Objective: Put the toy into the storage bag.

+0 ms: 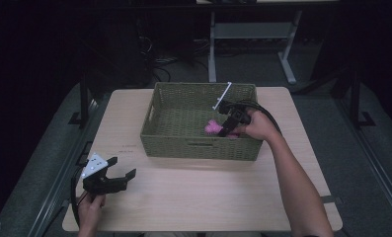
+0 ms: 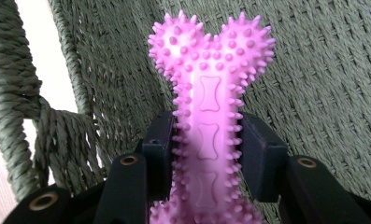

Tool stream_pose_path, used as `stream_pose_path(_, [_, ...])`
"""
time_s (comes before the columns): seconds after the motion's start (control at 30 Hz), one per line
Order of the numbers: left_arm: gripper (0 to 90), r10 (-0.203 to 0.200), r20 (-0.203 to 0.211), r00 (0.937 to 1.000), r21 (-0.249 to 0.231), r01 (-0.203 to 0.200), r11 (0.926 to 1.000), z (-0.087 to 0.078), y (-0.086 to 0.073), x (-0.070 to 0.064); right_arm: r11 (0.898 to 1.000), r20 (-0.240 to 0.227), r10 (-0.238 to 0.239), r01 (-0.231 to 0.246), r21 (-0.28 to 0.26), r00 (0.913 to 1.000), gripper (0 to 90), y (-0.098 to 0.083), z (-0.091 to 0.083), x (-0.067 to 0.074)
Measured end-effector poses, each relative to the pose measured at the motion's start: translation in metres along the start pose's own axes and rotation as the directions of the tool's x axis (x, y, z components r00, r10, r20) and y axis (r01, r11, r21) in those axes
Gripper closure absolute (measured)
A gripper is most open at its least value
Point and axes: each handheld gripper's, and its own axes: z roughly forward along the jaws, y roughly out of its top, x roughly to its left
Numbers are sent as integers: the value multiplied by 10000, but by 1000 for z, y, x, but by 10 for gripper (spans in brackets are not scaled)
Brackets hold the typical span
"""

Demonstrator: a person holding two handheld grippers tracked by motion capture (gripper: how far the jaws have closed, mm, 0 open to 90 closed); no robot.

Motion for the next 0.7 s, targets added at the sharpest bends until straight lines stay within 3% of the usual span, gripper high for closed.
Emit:
stream_pose_path(0.47, [134,16,5,10000,3,-16,10000,0,0,0,9994,77,163,-165,294,9998,554,-1,3,0])
stream_pose_path(0.7, [134,28,20,10000,15,-28,10000,0,0,-1,9993,46,331,-330,-160,9994,525,-5,-3,-1])
